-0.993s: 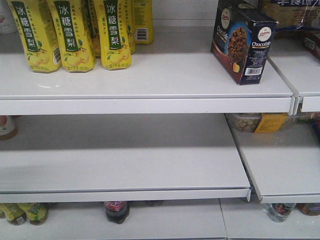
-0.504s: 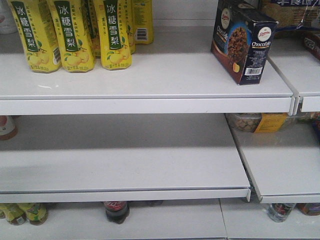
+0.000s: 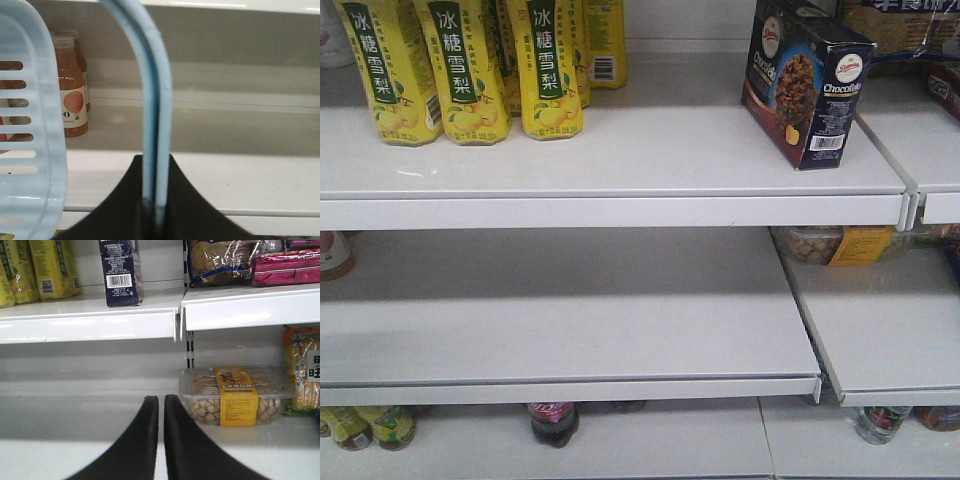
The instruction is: Left arm holds basket, right arm returns cookies
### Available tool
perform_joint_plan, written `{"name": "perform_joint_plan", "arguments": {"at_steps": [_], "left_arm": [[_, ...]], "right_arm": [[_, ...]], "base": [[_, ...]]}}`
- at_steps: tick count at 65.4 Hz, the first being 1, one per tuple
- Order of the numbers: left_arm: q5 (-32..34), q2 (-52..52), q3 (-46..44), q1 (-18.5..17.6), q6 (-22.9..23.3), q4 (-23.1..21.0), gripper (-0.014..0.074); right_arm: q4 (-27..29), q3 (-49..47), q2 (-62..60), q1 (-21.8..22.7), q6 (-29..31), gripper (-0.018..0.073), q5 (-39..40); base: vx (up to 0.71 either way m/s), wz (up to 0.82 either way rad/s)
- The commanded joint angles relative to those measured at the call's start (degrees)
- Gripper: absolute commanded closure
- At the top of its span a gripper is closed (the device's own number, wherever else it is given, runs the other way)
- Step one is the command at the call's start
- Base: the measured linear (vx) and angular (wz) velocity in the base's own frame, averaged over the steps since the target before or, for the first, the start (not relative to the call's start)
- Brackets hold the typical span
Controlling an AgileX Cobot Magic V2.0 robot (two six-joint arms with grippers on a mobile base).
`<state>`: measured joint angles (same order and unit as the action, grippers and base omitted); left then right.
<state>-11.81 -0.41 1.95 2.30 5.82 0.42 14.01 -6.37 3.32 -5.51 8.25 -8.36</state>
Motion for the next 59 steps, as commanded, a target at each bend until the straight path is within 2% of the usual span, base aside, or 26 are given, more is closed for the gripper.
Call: {"name": "perform_joint_plan", "arguments": {"at_steps": [1,12,22,27,34,44,59], "left_arm": [[6.0,-1.01,-1.74,-0.02,-1.02,1.05,0.0599],[6.0,-1.01,-1.74,-0.02,-1.02,1.05,0.0599],[6.0,-1.01,-1.74,-0.02,-1.02,1.05,0.0599],[6.0,-1.01,-1.74,-0.02,-1.02,1.05,0.0599],[6.0,-1.01,-1.74,-0.02,-1.02,1.05,0.0599],[6.0,-1.01,-1.74,-0.02,-1.02,1.05,0.0599],[6.0,-1.01,-1.74,-0.02,-1.02,1.05,0.0599]], "right_arm": [[-0.14,-1.55,0.68,0.23,0.67,0.0565,4.39],[-0.71,-1.55,0.68,0.23,0.73,0.0565,4.38],[-9.92,2.17,0.68,0.28,-0.38,0.0565,8.36],[-12.21,5.38,0.49,0.28,-2.04,0.0565,13.07],[-12.92,9.17,-0.79,0.28,-2.31,0.0565,16.87],[-14.01,9.07,-3.53,0.4,-2.31,0.0565,12.7],[-14.01,9.07,-4.65,0.45,-2.43,0.0565,11.87]], "base": [[0.0,0.0],[0.0,0.0],[0.0,0.0],[0.0,0.0],[0.0,0.0],[0.0,0.0],[0.0,0.0]]}}
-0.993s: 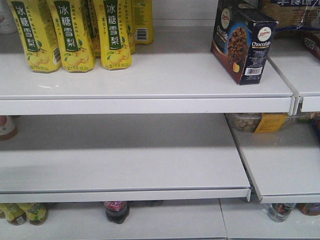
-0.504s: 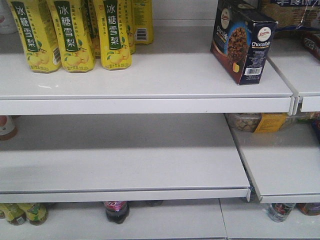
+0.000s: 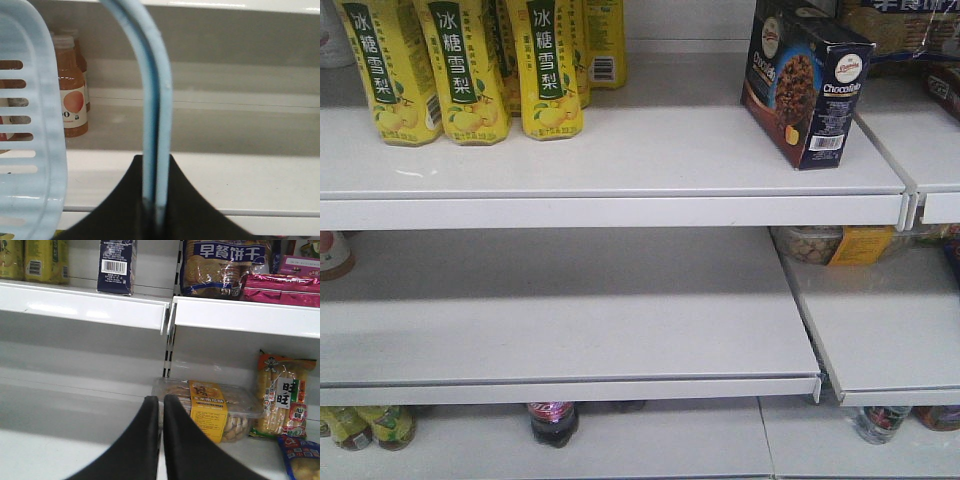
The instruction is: Left arm holds basket, right arm returns cookies
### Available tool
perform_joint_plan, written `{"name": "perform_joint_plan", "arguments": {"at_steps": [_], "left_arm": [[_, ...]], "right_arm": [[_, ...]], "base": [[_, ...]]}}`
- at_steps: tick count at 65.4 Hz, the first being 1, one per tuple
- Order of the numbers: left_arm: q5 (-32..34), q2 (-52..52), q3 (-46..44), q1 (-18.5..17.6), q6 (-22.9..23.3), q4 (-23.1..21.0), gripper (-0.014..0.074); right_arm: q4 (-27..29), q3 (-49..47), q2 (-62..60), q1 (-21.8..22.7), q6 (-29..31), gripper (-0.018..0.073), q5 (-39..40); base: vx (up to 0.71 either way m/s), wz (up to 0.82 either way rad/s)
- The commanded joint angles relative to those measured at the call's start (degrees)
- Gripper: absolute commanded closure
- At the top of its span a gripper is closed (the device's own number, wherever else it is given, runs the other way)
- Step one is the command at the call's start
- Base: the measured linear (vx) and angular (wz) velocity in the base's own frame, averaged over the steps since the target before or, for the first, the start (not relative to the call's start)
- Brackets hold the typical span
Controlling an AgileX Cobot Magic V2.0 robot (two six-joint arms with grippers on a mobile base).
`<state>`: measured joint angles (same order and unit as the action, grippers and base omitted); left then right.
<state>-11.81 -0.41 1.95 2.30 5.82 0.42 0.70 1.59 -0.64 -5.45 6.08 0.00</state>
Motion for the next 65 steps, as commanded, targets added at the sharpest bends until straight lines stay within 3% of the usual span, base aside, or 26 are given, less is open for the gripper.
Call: {"name": "perform_joint_plan", "arguments": {"at_steps": [1,29,65], "left_arm": [[6.0,-1.01,-1.74,-0.02,-1.02,1.05,0.0599],[6.0,-1.01,-1.74,-0.02,-1.02,1.05,0.0599],[6.0,-1.01,-1.74,-0.02,-1.02,1.05,0.0599]], "right_arm": [[-0.7,1.11,-0.69,0.38,-0.34,0.0565,3.51],[-3.89,1.11,-0.69,0.38,-7.67,0.0565,3.23],[-3.59,1.11,-0.69,0.33,-7.67,0.0565,3.05]], "base": [[0.0,0.0],[0.0,0.0],[0.0,0.0]]}}
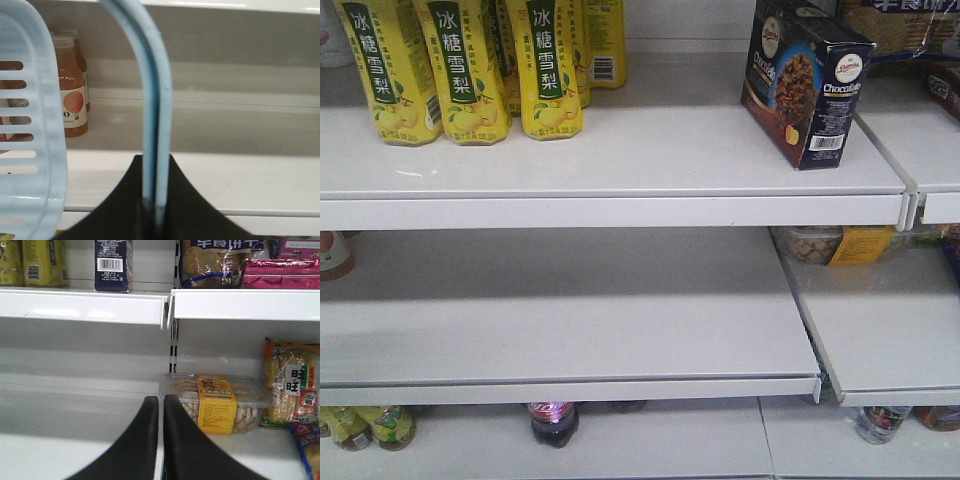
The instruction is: Left arm holds basket, right arm returns cookies
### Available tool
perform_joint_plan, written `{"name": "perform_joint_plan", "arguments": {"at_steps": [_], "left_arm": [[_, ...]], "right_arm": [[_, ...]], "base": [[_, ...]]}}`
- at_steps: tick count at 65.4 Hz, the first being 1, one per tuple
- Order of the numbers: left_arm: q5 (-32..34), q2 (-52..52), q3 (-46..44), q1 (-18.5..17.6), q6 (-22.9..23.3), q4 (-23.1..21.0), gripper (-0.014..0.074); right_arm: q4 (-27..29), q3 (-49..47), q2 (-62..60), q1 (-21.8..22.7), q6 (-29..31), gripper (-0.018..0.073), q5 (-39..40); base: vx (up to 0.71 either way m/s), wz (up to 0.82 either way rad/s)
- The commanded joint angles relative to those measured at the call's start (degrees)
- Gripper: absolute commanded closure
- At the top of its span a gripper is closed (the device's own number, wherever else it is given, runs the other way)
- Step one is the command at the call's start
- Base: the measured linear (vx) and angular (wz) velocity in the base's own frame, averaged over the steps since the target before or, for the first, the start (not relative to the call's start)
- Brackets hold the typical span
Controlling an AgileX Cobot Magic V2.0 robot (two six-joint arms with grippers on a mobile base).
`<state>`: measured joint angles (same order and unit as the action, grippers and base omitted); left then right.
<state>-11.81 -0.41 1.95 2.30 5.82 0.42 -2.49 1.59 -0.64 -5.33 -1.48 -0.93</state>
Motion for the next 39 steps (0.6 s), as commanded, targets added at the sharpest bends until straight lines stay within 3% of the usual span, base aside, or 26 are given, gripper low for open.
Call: {"name": "perform_joint_plan", "arguments": {"at_steps": [1,39], "left_arm": [[6.0,-1.01,-1.74,-0.02,-1.02,1.05,0.0599],[6.0,-1.01,-1.74,-0.02,-1.02,1.05,0.0599]], "right_arm": [[-0.4,1.11,-0.69,0.22,-0.11,0.0565,3.98],[-0.4,1.11,-0.69,0.22,-0.11,0.0565,3.98]], "base": [[0.0,0.0],[0.0,0.0]]}}
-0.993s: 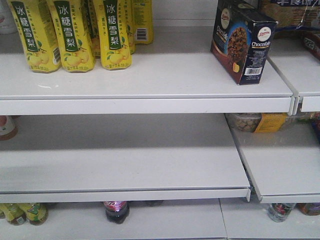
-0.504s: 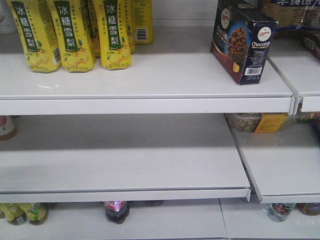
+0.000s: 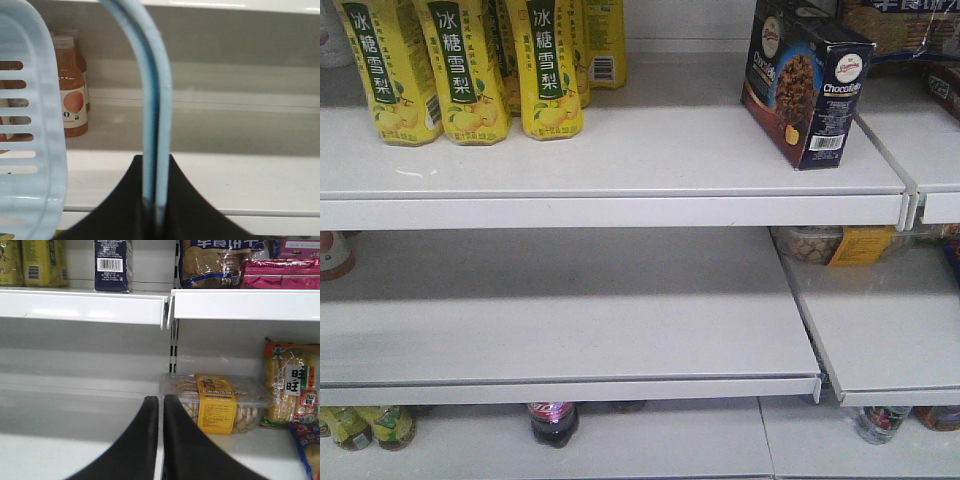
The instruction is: Left arm holds basket, right arm returns cookies
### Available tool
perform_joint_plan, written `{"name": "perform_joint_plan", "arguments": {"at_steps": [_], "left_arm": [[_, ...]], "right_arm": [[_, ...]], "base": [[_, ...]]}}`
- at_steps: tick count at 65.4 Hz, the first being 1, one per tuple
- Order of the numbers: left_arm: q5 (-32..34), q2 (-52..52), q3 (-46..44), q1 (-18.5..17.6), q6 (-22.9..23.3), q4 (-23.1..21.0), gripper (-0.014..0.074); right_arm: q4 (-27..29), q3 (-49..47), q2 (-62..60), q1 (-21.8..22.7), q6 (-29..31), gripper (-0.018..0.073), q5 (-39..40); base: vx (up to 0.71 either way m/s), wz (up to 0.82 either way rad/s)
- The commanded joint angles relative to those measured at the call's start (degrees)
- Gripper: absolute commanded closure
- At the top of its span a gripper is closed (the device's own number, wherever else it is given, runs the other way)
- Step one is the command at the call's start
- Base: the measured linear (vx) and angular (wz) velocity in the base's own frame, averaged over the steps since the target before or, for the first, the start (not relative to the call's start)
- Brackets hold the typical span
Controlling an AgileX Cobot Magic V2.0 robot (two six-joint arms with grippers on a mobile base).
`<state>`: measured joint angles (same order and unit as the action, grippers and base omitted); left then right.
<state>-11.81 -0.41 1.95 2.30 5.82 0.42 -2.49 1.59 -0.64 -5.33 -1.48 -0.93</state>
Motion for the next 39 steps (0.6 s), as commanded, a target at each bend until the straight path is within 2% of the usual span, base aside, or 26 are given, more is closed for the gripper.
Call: {"name": "perform_joint_plan", "arguments": {"at_steps": [1,39], "left_arm": [[6.0,-1.01,-1.74,-0.02,-1.02,1.05,0.0599],[6.0,-1.01,-1.74,-0.02,-1.02,1.05,0.0599]], "right_arm": [[-0.4,1.11,-0.69,0.22,-0.11,0.0565,3.98],[-0.4,1.11,-0.69,0.22,-0.11,0.0565,3.98]], "base": [[0.0,0.0],[0.0,0.0]]}}
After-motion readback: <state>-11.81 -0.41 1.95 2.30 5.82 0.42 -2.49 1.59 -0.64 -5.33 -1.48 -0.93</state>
